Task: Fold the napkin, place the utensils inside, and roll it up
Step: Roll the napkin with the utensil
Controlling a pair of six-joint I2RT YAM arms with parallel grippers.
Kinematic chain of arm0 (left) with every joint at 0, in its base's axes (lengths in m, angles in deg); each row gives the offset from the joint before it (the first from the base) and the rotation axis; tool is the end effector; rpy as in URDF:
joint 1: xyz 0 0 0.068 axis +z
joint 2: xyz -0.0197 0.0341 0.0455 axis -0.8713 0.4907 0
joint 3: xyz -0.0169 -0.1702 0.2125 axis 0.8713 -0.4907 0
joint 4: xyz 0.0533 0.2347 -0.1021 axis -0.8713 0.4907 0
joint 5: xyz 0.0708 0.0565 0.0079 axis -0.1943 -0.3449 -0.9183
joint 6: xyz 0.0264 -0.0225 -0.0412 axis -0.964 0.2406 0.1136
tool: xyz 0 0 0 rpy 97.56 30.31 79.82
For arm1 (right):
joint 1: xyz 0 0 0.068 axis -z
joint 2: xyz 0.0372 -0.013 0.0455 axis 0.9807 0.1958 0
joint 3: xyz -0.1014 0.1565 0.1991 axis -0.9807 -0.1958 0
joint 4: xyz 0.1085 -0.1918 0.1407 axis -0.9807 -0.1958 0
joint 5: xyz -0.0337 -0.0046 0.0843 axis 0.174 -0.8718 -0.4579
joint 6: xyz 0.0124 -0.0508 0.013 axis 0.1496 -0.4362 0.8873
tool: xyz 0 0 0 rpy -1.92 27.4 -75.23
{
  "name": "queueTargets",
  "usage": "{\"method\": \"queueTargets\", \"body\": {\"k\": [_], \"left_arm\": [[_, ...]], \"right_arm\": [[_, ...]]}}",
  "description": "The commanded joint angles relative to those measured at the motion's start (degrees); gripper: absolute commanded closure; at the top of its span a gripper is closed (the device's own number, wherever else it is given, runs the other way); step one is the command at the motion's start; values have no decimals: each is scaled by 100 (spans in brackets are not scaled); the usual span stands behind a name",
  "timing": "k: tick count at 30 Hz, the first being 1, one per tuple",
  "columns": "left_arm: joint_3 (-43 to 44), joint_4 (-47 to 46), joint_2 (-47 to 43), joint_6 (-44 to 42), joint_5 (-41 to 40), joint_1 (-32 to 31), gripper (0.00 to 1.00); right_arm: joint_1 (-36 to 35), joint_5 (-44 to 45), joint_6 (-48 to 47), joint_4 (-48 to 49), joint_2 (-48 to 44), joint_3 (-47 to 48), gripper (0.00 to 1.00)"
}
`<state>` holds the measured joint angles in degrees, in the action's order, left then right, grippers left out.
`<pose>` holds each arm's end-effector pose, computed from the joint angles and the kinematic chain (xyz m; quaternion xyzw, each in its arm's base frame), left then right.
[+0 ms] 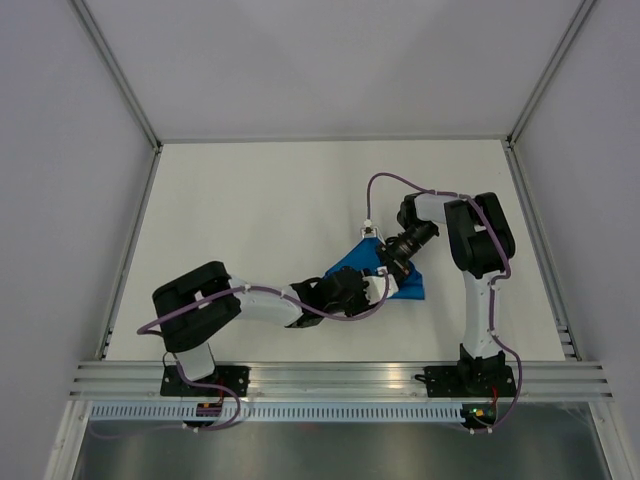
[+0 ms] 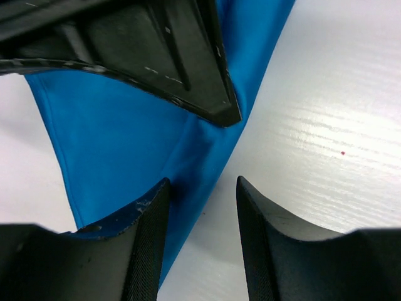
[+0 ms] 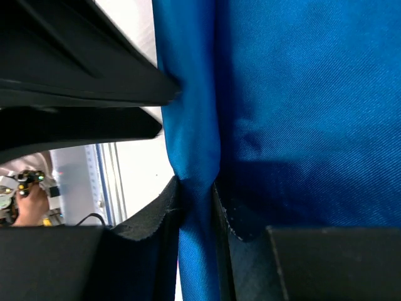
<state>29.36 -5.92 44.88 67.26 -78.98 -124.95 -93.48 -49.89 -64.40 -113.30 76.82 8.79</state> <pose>0.1528 -0.3102 0.1551 0.5399 0.6921 -0.1612 0.4512 0.3192 0.1137 0.1026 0.4461 -0.7502 -0.4872 0.0306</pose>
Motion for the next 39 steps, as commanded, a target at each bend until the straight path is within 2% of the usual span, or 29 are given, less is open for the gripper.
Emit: {"method": "queueTargets", "body": {"k": [1,18,21,22,24,25,28,32,35,39], "left_arm": [[282,-323,275,-775,-498,-175,48],[466,-606,1233,-1268,-719,-422,46],[476,-509,1321,-1215,-578,-422,55],[476,-474,1338,-1189,-499,-422,65],[510,-316,1383,-1136,-367,-422,73],[519,-272,1391,-1084,-297,-413,82],[572,9,1435,-978,37,-378,93],[633,265,1418,-820,467,-290,98],[651,414,1374,-662,854,-150,98],[669,537,1321,-504,1266,61,98]], "right_arm": [[-9,700,-444,504,412,60,89],[9,744,-427,293,694,332,89],[9,744,-436,258,694,359,89],[9,744,-427,258,685,367,89],[9,753,-409,241,685,376,87],[9,762,-401,241,676,411,85],[17,735,-348,241,563,438,74],[17,709,-146,381,168,376,52],[44,709,108,644,-333,280,45],[140,919,995,1687,-1282,17,39]]}}
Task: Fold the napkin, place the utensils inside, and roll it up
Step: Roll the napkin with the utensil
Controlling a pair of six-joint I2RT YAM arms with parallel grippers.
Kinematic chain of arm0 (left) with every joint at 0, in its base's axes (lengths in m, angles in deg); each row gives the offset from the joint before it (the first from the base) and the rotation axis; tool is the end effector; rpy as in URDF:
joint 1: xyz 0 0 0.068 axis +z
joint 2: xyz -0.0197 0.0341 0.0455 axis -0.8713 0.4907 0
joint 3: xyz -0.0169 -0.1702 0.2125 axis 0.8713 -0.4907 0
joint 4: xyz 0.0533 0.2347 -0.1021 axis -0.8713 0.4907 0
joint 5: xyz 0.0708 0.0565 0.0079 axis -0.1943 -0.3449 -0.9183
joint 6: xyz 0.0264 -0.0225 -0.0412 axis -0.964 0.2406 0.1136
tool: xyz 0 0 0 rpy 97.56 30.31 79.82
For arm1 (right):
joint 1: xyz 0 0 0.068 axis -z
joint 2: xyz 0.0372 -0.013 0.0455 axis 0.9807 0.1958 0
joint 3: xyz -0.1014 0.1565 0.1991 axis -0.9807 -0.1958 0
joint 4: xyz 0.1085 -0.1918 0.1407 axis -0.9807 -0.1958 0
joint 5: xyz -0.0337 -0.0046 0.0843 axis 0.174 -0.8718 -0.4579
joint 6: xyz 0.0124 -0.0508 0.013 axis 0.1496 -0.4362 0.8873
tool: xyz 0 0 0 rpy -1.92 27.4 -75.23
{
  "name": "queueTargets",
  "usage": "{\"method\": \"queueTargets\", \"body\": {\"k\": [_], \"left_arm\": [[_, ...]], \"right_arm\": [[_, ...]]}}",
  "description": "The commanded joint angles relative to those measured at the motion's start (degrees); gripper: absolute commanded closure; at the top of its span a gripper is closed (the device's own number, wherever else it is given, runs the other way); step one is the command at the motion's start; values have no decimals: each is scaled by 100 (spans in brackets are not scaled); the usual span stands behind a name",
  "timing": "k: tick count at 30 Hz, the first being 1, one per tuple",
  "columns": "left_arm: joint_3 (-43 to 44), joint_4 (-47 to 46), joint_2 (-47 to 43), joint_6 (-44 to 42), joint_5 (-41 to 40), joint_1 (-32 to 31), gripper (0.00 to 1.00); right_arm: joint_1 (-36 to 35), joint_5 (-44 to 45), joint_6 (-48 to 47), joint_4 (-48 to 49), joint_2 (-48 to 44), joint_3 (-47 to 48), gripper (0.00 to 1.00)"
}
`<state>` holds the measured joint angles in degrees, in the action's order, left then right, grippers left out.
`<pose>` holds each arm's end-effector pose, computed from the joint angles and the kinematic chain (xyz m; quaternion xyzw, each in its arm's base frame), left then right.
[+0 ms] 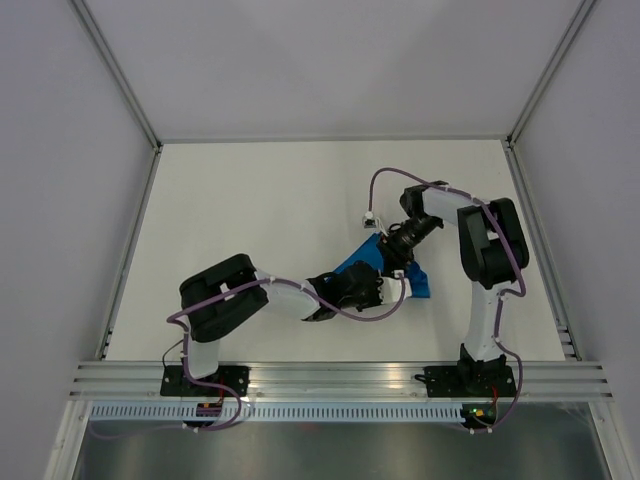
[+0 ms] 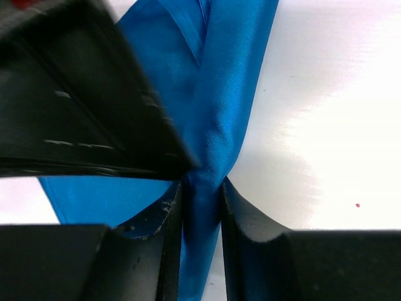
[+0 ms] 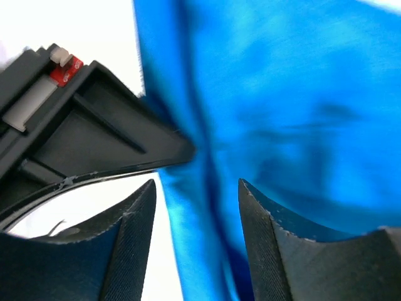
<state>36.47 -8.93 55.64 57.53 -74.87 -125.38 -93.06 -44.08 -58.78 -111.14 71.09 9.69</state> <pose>0.1639 -0.3458 0.1300 0.6138 0.6321 -0.1521 0.4478 0.3255 0.1104 0.1334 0.4604 -0.7780 -0.4274 0.0069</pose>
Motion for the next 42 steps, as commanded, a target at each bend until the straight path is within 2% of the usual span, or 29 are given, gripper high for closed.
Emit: {"method": "queueTargets", "body": {"k": [1,4,10,12,17,20,25,30,35,42], "left_arm": [[-41,857,228,539,927,140,98],[46,1006,228,706,1261,307,98],[406,1550,386,1119,2165,816,98],[643,1752,491,1216,2586,1019,98],[1152,2262,799,1567,3519,1467,98],[1556,2719,1141,1717,4151,1713,98],[2129,3256,1791,1989,5075,2056,98],[2437,3476,2126,2271,5751,2302,98],[2665,3748,2354,2341,5937,2390,98],[2868,3933,2478,2341,6025,2408,98]], "right_arm": [[125,399,862,1701,-868,-213,39],[248,540,1434,2352,-1404,-451,36],[608,532,1981,3336,-2362,-1073,36],[749,540,2017,3713,-2828,-1329,36],[820,725,1877,4646,-4196,-2664,35],[802,603,1325,4805,-4708,-3298,33],[539,707,595,4735,-5044,-4028,30],[-295,1392,567,5365,-5255,-4712,29],[-929,2087,532,6008,-5281,-5135,29],[-1316,2368,523,6185,-5097,-5224,29]]}}
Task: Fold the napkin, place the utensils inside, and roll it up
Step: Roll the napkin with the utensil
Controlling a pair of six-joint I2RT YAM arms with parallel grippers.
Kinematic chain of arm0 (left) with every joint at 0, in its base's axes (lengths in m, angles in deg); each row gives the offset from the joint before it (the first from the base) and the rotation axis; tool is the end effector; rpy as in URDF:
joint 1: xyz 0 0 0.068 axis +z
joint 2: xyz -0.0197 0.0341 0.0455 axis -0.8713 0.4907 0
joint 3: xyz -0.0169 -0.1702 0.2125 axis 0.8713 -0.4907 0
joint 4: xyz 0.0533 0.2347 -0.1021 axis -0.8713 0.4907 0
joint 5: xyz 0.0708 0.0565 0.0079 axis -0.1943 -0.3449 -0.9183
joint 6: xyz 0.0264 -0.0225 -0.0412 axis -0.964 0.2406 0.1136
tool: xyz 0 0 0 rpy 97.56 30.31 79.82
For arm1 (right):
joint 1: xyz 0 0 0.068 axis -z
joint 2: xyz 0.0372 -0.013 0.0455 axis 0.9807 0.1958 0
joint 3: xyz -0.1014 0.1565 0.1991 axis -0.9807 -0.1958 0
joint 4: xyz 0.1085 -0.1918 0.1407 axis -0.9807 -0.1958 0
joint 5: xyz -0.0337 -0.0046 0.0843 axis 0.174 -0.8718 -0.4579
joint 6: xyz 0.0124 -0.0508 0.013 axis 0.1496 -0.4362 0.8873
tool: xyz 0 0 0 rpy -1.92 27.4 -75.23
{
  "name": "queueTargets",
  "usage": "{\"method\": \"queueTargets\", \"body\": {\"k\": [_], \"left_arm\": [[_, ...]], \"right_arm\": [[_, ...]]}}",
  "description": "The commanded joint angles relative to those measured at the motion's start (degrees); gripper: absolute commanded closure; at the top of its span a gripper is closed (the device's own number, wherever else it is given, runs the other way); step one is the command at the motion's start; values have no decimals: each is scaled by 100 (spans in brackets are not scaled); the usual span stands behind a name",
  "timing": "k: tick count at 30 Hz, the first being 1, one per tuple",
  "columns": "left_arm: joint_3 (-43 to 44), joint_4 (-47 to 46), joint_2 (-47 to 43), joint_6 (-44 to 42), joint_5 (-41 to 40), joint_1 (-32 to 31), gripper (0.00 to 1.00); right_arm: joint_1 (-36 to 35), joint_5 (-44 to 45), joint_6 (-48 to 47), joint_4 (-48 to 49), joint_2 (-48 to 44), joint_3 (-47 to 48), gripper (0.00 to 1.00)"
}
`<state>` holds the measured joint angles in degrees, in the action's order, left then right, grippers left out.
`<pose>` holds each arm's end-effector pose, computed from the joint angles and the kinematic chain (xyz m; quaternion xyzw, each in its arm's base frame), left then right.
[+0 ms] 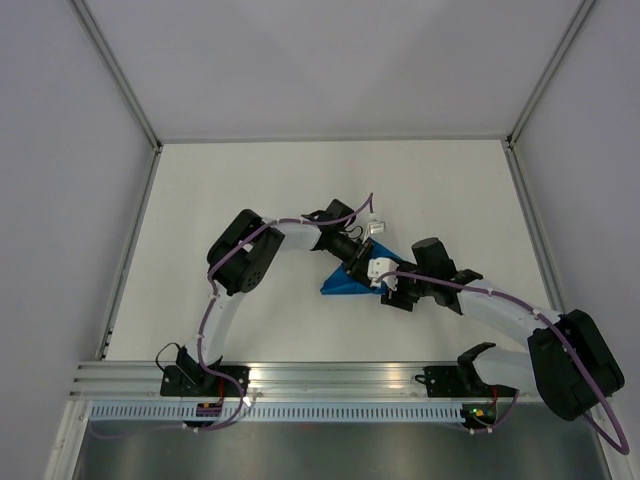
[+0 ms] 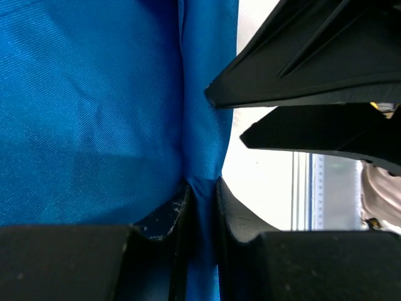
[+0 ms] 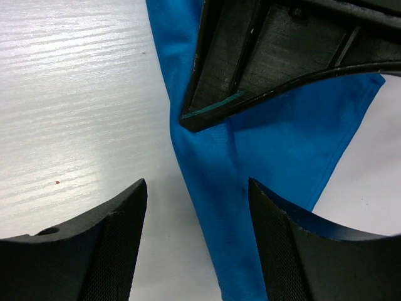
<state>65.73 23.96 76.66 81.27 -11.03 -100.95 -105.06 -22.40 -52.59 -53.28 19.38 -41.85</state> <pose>0.3191 -0.3124 0.0940 0.4208 0.7214 -0.5475 0.0515 0.1832 0.1082 0.1598 -0.6239 0.6812 0.1435 0.3552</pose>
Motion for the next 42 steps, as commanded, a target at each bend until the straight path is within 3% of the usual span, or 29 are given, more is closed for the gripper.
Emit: {"method": "queueTargets", "body": {"k": [1,7,10,13,14,18,31,36,42], "left_arm": [[-33,678,375,-50,-377,-36,98],[29,775,411,-85,-368,-36,98],[46,802,393,-102,-350,-27,98],[73,854,253,-120,-464,-36,91],[90,863,192,-111,-560,-27,82],[91,837,-151,-59,-868,-9,63],[-348,-331,-1979,503,-2880,219,54],[-1191,-1173,-2909,758,-4152,342,53],[-2369,-2062,-3702,567,-5033,273,52]], "right_arm": [[-203,235,-87,426,118,-88,29],[-459,517,-122,611,434,-97,35],[-485,543,-104,567,610,-35,47],[-485,543,-87,383,690,44,66],[-485,535,-95,278,699,79,69],[-485,421,-174,-144,865,263,83],[410,-1258,-1237,-2877,2719,2151,89],[850,-1759,-1991,-3923,3817,2943,89],[1202,-2137,-2731,-5565,5171,4199,89]]}}
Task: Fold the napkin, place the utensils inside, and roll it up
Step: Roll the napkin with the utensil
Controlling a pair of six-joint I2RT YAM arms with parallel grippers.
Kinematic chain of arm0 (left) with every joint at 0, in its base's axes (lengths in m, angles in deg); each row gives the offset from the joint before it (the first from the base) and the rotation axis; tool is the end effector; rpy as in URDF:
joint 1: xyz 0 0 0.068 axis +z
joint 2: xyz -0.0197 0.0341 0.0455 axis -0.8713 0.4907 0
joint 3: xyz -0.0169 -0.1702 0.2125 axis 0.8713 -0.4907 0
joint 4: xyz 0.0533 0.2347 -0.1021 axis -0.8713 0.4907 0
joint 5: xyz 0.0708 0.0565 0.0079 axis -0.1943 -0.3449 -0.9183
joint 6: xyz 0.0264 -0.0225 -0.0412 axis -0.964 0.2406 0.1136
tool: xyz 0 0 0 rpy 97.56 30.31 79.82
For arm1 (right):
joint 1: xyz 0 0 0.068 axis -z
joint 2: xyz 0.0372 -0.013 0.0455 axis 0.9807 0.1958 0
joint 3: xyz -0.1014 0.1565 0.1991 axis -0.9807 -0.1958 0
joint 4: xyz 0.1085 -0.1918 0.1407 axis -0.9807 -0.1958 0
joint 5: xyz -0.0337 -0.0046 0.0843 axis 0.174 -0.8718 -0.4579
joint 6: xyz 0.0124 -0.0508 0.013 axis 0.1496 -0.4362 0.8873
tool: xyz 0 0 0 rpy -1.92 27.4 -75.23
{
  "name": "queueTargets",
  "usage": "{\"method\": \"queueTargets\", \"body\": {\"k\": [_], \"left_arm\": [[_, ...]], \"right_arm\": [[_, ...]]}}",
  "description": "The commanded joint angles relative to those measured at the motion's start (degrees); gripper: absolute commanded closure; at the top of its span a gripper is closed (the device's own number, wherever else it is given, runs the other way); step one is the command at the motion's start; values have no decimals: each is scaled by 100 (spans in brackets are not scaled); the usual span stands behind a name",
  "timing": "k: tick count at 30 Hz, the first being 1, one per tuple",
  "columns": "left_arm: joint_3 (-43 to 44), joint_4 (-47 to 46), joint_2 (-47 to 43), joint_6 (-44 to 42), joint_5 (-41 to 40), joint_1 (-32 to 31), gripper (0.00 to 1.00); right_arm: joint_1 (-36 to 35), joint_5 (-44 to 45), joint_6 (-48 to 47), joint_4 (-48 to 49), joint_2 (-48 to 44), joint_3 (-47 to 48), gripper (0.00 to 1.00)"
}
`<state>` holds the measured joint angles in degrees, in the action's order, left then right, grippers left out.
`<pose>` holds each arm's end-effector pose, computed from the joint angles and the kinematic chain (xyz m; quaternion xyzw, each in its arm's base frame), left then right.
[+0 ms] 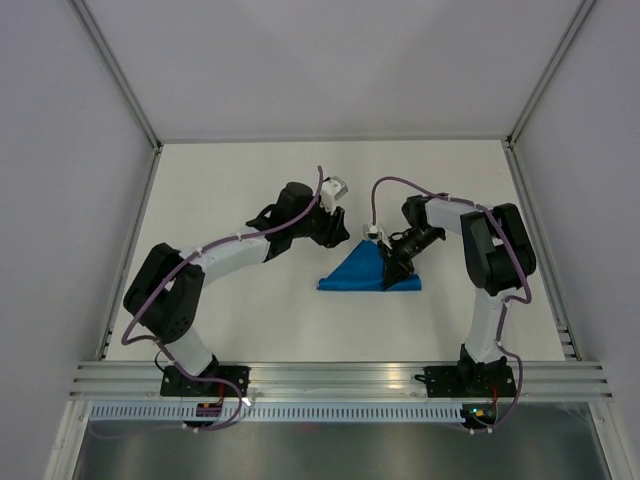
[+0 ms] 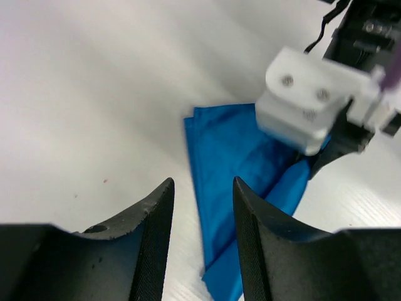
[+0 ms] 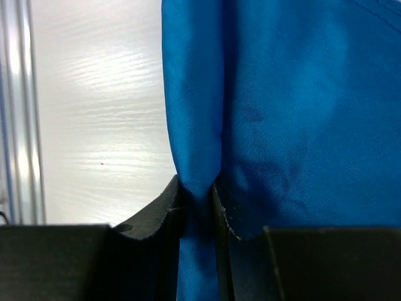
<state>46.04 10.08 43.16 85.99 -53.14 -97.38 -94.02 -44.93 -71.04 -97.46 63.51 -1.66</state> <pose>0.2963 -0.2369 0.2308 0.3240 0.7958 -0.3130 0.4046 0.3014 0.1101 0.1305 -0.5772 0.7026 0.4012 0.1108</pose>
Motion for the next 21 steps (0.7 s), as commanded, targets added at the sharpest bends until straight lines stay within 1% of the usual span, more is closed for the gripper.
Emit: {"method": "queueTargets", "body": {"k": [1,2,5,6,8,9,11,17,21], "left_arm": [[-706,-885,-535,24,-928,-128,52],[-848,-982,-606,-90,-1033,-198,52],[-1314,-1281,-774,-740,-1507,-680,50],[-1393,-1334,-774,-1055,-1796,-1021,49],[-1491,-1414,-687,-1312,-1991,-1340,49],[-1526,-1449,-642,-1487,-2001,-1611,48],[-1535,-1493,-476,-1629,-2299,-1972,48],[-1359,-1353,-168,-2059,-2475,-2746,48],[-1289,-1282,183,-2297,-2563,-3011,47]], "right_arm": [[142,99,-1009,-1255,899,286,89],[177,98,-1045,-1352,1100,374,88],[239,72,-1063,-1511,1347,603,89],[256,63,-1054,-1581,1400,708,89],[265,55,-1019,-1651,1541,814,89],[265,46,-1011,-1713,1585,902,89],[274,37,-958,-1731,1673,972,88],[292,63,-774,-1661,1805,1096,88],[301,63,-712,-1617,1840,1113,88]]}}
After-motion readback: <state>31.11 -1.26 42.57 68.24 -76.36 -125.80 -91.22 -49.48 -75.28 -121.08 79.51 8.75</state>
